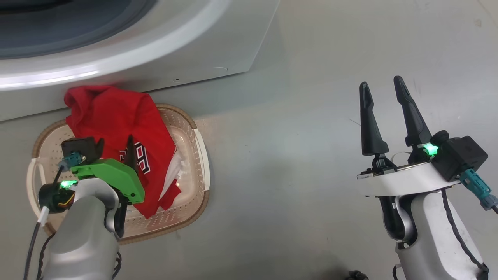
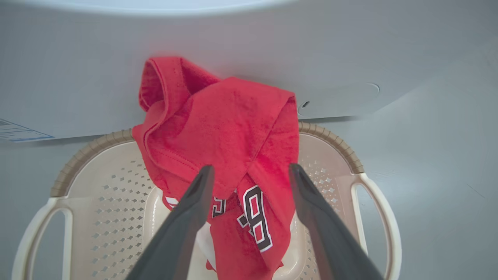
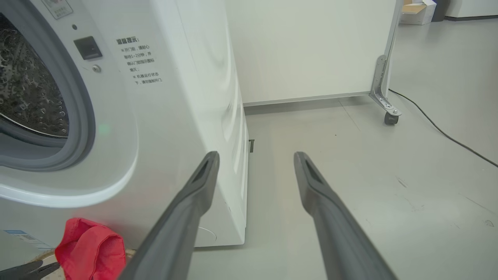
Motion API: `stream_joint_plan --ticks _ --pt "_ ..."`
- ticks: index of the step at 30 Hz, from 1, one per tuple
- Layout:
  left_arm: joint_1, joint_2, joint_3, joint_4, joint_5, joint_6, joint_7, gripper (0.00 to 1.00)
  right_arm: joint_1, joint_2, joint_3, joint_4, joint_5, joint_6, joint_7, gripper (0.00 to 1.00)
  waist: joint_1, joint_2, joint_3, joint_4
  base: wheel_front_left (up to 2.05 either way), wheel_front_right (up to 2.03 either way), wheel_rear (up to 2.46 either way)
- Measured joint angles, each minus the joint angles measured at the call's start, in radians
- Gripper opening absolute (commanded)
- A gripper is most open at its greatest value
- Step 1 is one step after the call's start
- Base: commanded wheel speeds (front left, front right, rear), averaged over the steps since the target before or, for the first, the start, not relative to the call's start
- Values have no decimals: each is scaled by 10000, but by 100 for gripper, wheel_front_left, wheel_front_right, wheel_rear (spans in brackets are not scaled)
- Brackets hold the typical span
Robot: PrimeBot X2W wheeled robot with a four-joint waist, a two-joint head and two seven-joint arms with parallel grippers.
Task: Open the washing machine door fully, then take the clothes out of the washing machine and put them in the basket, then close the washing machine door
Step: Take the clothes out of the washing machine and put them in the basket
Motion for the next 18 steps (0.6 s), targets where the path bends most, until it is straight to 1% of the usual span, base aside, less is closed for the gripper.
stream_joint_plan --ticks 1,3,7,18 --pt "0 -21 -48 -2 23 -2 -151 100 12 2 -36 46 -59 42 0 100 0 0 -65 34 0 0 0" --pt "10 -92 -117 -25 94 -61 -637 100 27 0 -86 201 -182 42 0 100 0 0 -279 140 0 0 0" --pt "37 -173 -163 -136 94 -98 -1235 100 152 0 -119 345 -270 42 0 100 -1 0 -616 290 0 0 0" --pt "551 -272 -113 -988 92 -100 -1402 100 848 0 -236 809 -403 42 0 100 -1 0 -1598 792 0 0 0"
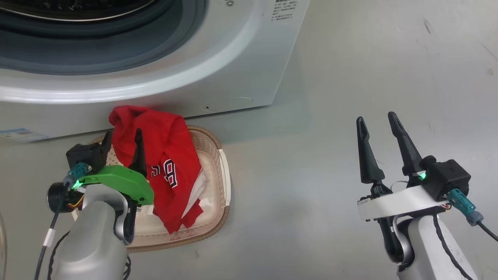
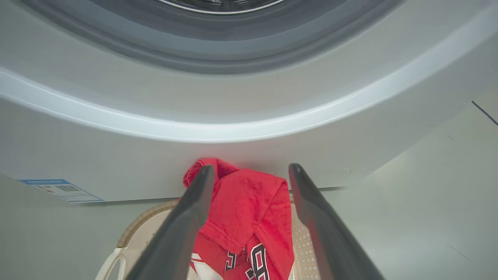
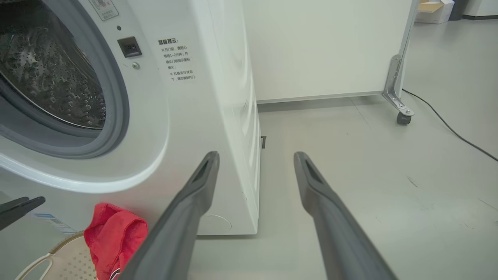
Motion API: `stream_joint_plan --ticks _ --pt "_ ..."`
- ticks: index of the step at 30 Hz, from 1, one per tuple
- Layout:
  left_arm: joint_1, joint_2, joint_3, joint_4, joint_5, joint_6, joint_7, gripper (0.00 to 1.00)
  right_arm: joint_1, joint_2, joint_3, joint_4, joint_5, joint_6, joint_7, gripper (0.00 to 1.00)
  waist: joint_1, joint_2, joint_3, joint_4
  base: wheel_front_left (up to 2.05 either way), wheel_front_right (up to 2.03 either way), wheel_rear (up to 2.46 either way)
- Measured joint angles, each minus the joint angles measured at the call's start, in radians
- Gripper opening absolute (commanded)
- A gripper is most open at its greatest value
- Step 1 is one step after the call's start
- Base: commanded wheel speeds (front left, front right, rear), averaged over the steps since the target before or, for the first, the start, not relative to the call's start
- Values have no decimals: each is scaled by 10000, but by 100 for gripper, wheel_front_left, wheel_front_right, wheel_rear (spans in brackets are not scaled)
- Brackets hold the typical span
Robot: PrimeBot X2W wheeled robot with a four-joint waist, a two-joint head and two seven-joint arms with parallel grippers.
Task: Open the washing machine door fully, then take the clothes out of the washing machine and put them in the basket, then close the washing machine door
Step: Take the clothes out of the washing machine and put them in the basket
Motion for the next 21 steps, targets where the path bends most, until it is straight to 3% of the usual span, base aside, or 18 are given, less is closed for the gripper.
stream_joint_plan --ticks 21 --pt "2016 -15 -698 -2606 1327 546 -8 100 730 2 69 539 -13 0 2 100 0 0 -1355 663 0 0 0"
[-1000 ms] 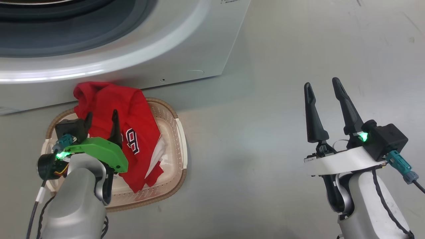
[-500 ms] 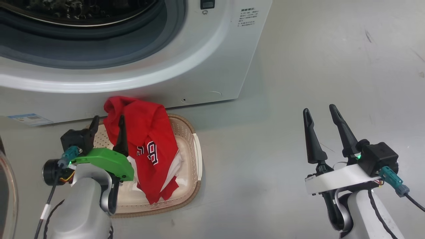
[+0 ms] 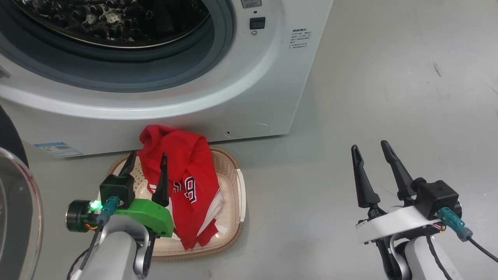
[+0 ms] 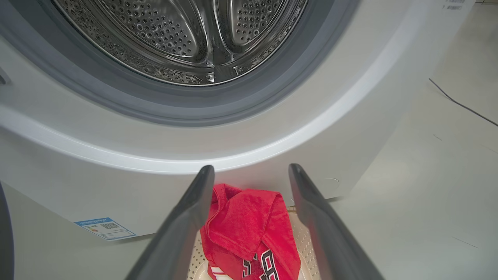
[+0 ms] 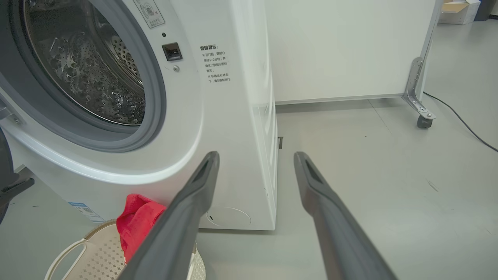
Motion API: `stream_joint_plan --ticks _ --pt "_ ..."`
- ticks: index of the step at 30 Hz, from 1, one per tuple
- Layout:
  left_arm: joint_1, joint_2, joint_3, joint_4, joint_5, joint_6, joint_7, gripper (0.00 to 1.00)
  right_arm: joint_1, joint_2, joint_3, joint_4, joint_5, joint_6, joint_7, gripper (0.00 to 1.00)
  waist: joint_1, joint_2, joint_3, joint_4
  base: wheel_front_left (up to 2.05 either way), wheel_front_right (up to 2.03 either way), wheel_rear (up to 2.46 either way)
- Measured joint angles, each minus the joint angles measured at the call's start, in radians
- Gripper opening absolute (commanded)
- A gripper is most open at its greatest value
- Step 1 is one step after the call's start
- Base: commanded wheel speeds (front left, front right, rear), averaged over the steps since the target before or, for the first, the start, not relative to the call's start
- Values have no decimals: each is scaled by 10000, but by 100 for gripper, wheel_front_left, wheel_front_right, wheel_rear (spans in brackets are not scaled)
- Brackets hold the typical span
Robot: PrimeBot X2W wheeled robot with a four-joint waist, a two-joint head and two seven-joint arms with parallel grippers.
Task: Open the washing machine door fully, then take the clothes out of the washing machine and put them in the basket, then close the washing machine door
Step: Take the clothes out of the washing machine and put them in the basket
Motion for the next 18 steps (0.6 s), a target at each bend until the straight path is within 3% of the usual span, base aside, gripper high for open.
stream_joint_plan --ticks 18 --pt "1264 10 -255 -1342 410 407 0 100 482 4 198 290 86 -8 0 100 0 0 -598 112 0 0 0"
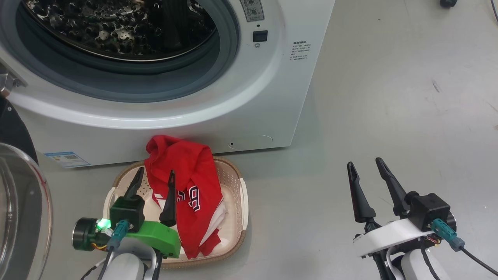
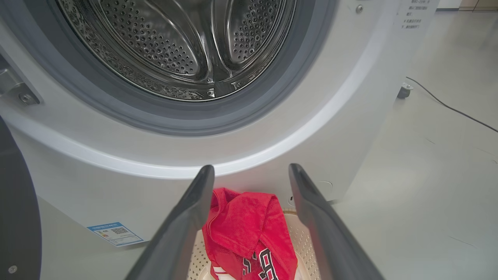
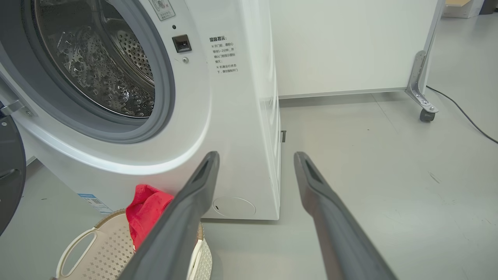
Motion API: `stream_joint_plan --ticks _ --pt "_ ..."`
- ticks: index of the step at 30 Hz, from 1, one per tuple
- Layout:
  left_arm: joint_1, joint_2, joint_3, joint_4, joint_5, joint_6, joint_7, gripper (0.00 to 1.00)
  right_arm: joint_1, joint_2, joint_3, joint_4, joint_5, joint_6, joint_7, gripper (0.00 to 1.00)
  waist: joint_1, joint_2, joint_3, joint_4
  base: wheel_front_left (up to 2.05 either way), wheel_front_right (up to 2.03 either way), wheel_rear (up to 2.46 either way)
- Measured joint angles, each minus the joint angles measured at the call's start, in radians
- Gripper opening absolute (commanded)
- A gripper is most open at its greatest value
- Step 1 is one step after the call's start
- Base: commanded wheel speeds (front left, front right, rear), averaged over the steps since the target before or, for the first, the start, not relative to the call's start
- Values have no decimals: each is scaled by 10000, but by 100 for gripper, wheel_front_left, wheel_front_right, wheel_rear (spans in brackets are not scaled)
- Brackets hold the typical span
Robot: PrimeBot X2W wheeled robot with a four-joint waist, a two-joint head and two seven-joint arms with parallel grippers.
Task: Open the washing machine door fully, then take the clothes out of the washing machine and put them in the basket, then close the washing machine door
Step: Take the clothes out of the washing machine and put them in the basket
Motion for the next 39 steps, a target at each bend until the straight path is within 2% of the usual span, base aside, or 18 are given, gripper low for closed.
stream_joint_plan --ticks 24,39 --pt "825 8 -23 -918 42 178 65 100 17 -2 134 42 8 -88 0 100 0 0 -128 17 0 0 0" --pt "870 10 130 -1358 69 205 546 100 -6 -2 265 -155 6 -88 0 100 0 0 447 19 0 0 0"
